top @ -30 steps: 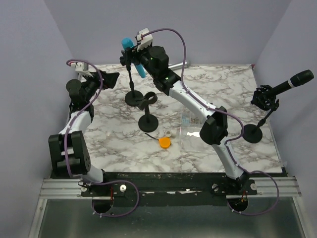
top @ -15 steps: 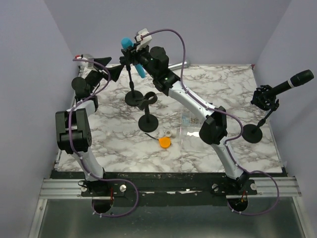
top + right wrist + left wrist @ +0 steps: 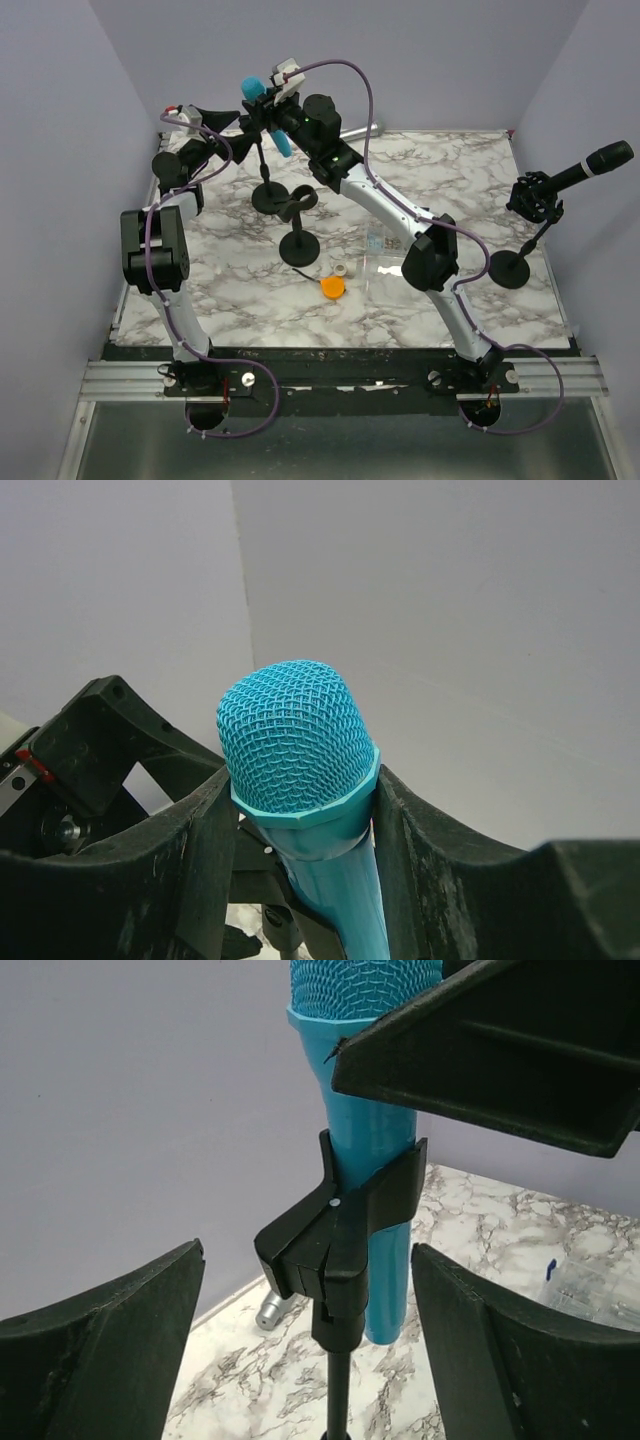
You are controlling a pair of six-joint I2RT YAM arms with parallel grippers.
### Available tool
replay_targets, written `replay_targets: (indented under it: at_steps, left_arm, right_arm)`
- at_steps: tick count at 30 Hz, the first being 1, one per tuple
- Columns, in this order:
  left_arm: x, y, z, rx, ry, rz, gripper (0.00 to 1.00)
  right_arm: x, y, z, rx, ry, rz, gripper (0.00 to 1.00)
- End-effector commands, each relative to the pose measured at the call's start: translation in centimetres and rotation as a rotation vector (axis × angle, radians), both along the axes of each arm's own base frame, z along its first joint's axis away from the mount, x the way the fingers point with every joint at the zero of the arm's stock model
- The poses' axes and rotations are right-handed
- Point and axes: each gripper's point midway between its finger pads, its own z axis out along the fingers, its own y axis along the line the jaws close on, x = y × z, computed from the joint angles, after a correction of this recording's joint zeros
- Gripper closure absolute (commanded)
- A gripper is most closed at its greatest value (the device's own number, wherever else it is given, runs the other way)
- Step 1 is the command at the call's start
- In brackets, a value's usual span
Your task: Remove the microphone from the stand
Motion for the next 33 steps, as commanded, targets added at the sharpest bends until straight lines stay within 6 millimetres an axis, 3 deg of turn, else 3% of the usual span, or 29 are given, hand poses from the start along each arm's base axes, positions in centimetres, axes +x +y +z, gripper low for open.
replay_targets:
  at_steps: [1,4,10,13,14,16,20,24,28,31,33]
  left_arm:
    - [-0.3,-0.8,0.1,0.041,-0.067,-0.043,0.20]
    - [-0.2,-1.0,0.3,0.046,-0.080,-0.050,0.25]
    - [-0.6,-1.2,1.4,0.040,-0.104,-0.071,0.53]
    - [-0.9,-1.6,1.2,0.043,-0.089,-0.112,0.96]
    - [-1.0,-1.6,1.0,0.039,-0.083,-0.113,1.00]
    - [-1.4,-1.8,0.7,0.027,-0.073,-0.123,1.00]
    - [-1.6,-1.8,-0.4,0.024,-0.025,-0.095,1.00]
    - [-1.6,-2.0,-1.6,0.033,0.029,-0.070,1.00]
    - [-1.6,-1.9,-2.4,0.026,0.064,-0.056,1.00]
    - [-1.8,-2.1,-2.3,0.034,0.072,-0.055,1.00]
    - [-2.0,-2.1,-2.1,0.036,0.079,-0.058,1.00]
  right_arm:
    - [-0.3,1.0,-0.5,0.010,-0.005,0.035,0.60]
    - [-0.3,1.0,-0.7,0.007,-0.005,0.032,0.60]
    - [-0.2,1.0,-0.9,0.004,-0.007,0.027,0.65]
    - [-0.1,1.0,-0.9,0.004,-0.015,0.023,0.79]
    - [0.0,1.0,-0.9,0.004,-0.017,0.021,0.89]
    - [0.1,1.0,-0.8,0.003,-0.024,0.016,0.99]
    - [0.1,0.5,0.7,0.014,-0.063,0.000,0.99]
    - [-0.7,-0.4,4.7,0.069,-0.132,-0.011,0.99]
    - [-2.6,-1.5,9.6,0.145,-0.215,0.019,0.99]
    - [-3.8,-1.9,11.5,0.166,-0.257,0.044,0.99]
    - [-4.0,-2.0,11.6,0.164,-0.262,0.052,0.99]
